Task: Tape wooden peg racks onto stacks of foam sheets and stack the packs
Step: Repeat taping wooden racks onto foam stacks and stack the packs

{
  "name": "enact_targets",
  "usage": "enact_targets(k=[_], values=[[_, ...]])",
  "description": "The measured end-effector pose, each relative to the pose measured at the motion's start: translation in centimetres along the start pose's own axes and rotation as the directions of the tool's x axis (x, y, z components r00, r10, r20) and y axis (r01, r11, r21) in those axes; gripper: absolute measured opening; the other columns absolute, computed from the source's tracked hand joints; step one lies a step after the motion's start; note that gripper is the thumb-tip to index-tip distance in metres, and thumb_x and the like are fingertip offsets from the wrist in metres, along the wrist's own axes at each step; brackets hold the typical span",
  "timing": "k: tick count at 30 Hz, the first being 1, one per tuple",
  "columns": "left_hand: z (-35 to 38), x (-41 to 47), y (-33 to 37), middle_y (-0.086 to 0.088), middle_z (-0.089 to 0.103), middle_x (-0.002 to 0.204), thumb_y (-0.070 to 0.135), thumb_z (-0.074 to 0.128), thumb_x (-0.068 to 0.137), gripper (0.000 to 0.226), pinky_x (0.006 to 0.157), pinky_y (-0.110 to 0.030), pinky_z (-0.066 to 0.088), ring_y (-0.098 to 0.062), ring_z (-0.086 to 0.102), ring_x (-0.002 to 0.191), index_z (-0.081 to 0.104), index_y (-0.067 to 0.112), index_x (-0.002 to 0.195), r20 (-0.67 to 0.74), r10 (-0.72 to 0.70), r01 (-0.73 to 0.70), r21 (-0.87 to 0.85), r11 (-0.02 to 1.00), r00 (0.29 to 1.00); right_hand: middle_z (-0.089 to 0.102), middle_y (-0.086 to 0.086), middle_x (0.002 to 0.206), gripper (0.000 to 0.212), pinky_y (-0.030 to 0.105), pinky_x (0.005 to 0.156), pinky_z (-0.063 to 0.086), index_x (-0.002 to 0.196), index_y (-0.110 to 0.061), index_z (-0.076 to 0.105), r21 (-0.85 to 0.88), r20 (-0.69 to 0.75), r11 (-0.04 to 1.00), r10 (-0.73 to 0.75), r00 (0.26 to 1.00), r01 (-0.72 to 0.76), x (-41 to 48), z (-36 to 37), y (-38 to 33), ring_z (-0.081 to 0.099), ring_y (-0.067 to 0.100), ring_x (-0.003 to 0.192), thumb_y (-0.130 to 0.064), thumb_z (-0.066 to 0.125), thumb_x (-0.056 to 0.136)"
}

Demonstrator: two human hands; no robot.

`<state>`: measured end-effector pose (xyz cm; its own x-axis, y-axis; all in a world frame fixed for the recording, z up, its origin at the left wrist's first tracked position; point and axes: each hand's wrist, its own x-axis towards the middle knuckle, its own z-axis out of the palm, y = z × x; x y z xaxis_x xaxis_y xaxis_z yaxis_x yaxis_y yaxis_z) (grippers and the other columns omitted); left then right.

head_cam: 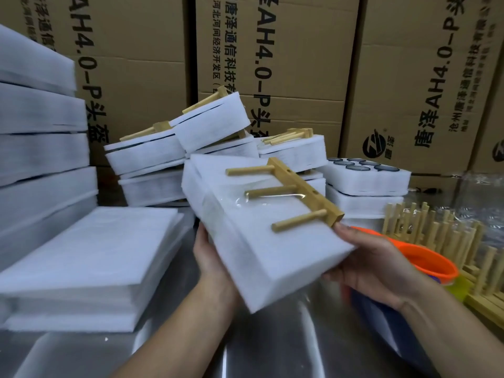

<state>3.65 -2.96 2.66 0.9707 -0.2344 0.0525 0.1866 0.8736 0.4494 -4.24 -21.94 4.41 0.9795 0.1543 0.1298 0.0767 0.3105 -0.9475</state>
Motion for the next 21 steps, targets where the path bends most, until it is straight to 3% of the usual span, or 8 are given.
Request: enact_targets(k=[3,6,9,11,13,17,19,21], values=[[0.3,-0.2,-0.6,-0.014,0.074,0.092,0.055,0.034,0.092,0.067,0.078,-0.042,0.048,-0.034,0.071,0.084,0.079,0.009,0.073,0.128,-0.157,0.170,-0.097,0.981,0.979,0.069,0.008,0.092,0.043,0.029,0.053,0.057,0.094,-0.018,0.077,0.088,-0.062,0.995,-0.045,0.997,0.051,-1.3,0.1,-0.7,0.066,0.019,0.070,-0.036,0.085,0.055],[0.4,-0.3,-1.7,-0.018,0.071,0.104,0.063,0.035,0.087,0.072,0.078,-0.043,0.048,-0.036,0.068,0.094,0.076,0.004,0.091,0.125,-0.279,0.285,-0.032,0.958,0.952,0.068,0.008,0.095,0.031,0.027,0.051,0.054,0.098,-0.018,0.074,0.162,-0.169,0.979,-0.097,0.981,0.125,-2.3,0.5,-1.5,0.065,0.019,0.072,-0.031,0.060,0.074],[0.0,-0.1,-2.5,-0.013,0.072,0.093,0.062,0.033,0.088,0.065,0.073,-0.036,0.047,-0.025,0.065,0.088,0.066,0.008,0.104,0.010,-0.316,0.314,0.077,0.946,0.949,0.069,0.009,0.093,0.037,0.023,0.052,0.053,0.105,-0.016,0.069,0.142,-0.300,0.964,-0.175,0.938,0.226,-2.7,0.8,-3.8,0.065,0.020,0.077,-0.032,0.060,0.073],[-0.4,0.0,-2.8,-0.010,0.072,0.089,0.059,0.034,0.088,0.062,0.065,-0.032,0.045,-0.021,0.062,0.077,0.065,0.009,0.106,-0.031,-0.329,0.330,0.106,0.938,0.944,0.066,0.007,0.095,0.045,0.021,0.057,0.054,0.114,-0.016,0.065,0.076,-0.415,0.952,-0.241,0.878,0.297,-2.0,0.7,-6.3,0.063,0.018,0.081,-0.034,0.062,0.073],[-0.8,0.3,-2.9,-0.010,0.069,0.086,0.056,0.037,0.088,0.059,0.060,-0.029,0.043,-0.019,0.059,0.069,0.064,0.007,0.108,-0.059,-0.318,0.323,0.124,0.938,0.946,0.058,0.004,0.099,0.041,0.019,0.059,0.053,0.119,-0.016,0.060,-0.027,-0.520,0.924,-0.339,0.784,0.381,-0.3,0.5,-8.9,0.057,0.016,0.088,-0.033,0.061,0.082],[-1.3,0.8,-3.4,-0.008,0.068,0.076,0.052,0.039,0.089,0.053,0.057,-0.028,0.042,-0.017,0.058,0.061,0.064,0.008,0.102,-0.074,-0.309,0.318,0.180,0.931,0.948,0.058,0.000,0.103,0.020,0.025,0.058,0.051,0.096,-0.020,0.059,-0.220,-0.646,0.856,-0.487,0.588,0.467,4.5,1.0,-13.7,0.057,0.015,0.089,-0.033,0.067,0.084],[-1.4,1.2,-3.5,-0.008,0.068,0.073,0.052,0.039,0.088,0.052,0.055,-0.027,0.042,-0.017,0.057,0.059,0.064,0.008,0.100,-0.077,-0.308,0.318,0.206,0.926,0.948,0.055,0.000,0.099,0.021,0.024,0.060,0.055,0.090,-0.020,0.054,-0.288,-0.668,0.846,-0.514,0.538,0.450,6.9,1.3,-15.6,0.057,0.015,0.087,-0.034,0.069,0.082],[-1.6,1.7,-3.3,-0.008,0.067,0.072,0.052,0.038,0.089,0.053,0.053,-0.026,0.043,-0.017,0.057,0.058,0.064,0.008,0.104,-0.080,-0.291,0.301,0.224,0.927,0.954,0.052,-0.001,0.094,0.027,0.021,0.057,0.054,0.096,-0.018,0.052,-0.340,-0.673,0.838,-0.534,0.513,0.426,9.1,1.5,-17.0,0.055,0.014,0.085,-0.035,0.069,0.082]])
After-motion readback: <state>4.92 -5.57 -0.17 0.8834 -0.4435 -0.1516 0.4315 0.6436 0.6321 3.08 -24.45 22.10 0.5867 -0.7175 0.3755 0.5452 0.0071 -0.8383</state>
